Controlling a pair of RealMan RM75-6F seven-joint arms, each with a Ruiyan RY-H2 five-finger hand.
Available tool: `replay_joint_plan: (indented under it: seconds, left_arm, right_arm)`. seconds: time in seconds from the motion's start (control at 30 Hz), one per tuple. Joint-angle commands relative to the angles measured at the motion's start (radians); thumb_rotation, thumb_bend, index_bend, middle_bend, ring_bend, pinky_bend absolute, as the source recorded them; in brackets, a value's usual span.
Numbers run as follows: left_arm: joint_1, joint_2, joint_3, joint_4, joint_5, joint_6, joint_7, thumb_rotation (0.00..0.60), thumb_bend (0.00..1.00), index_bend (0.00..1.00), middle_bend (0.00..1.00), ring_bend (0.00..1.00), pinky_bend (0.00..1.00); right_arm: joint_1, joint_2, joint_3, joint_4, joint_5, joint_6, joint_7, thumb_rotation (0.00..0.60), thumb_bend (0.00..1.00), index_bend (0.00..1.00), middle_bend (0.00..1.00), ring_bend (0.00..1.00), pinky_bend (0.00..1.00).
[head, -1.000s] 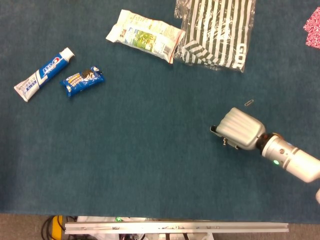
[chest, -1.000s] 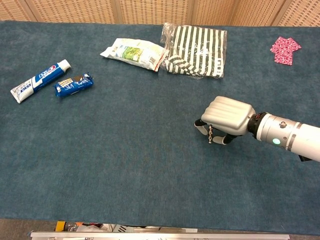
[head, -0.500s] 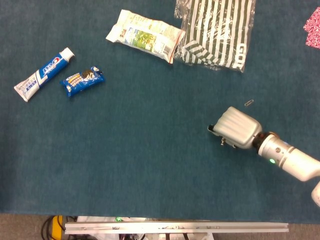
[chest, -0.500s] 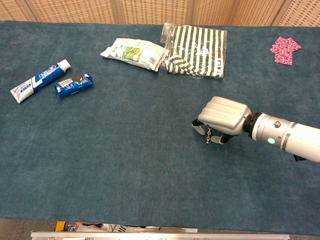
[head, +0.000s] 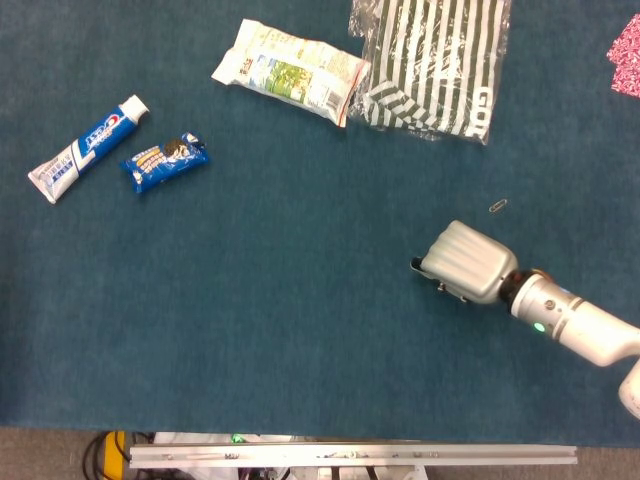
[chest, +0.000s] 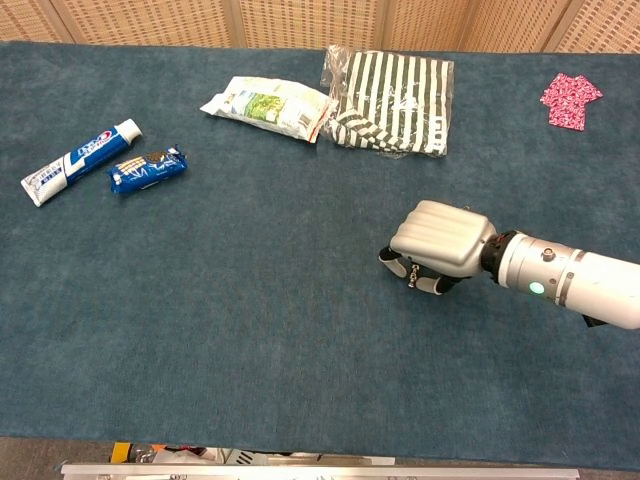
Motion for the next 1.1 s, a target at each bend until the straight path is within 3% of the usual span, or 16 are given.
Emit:
replay_joint_plan:
  seconds: [0.03,0.57,1.1]
  left_arm:
    - [0.001,-0.001,0.0,0.003,0.0,0.001,-0.003,0.6,0.19,0.0,0.07,0.06,0.04]
    - [0.003,-0.003,0.0,0.015,0.003,0.001,-0.016,0.6,0.19,0.0,0.07,0.06,0.04]
    - [0.001,0.005,0.001,-0.006,0.02,0.008,0.0,0.6,0.19,0.0,0.07,0.06,0.04]
  right_arm:
    - [0.002,-0.002,-0.001,-0.001,0.002,-0.002,-0.003,0.6,0.31,0.51,1.0,1.0,1.0]
    - [-0.005,0.002,-0.003,-0.013,0.02,0.027,0.001,0.6,0.39,0.59,1.0,1.0,1.0]
    - [-0.072,0.105,0.023,-0.073,0.007,0.213,0.134,0.6,0.41,0.69,1.0,1.0,1.0]
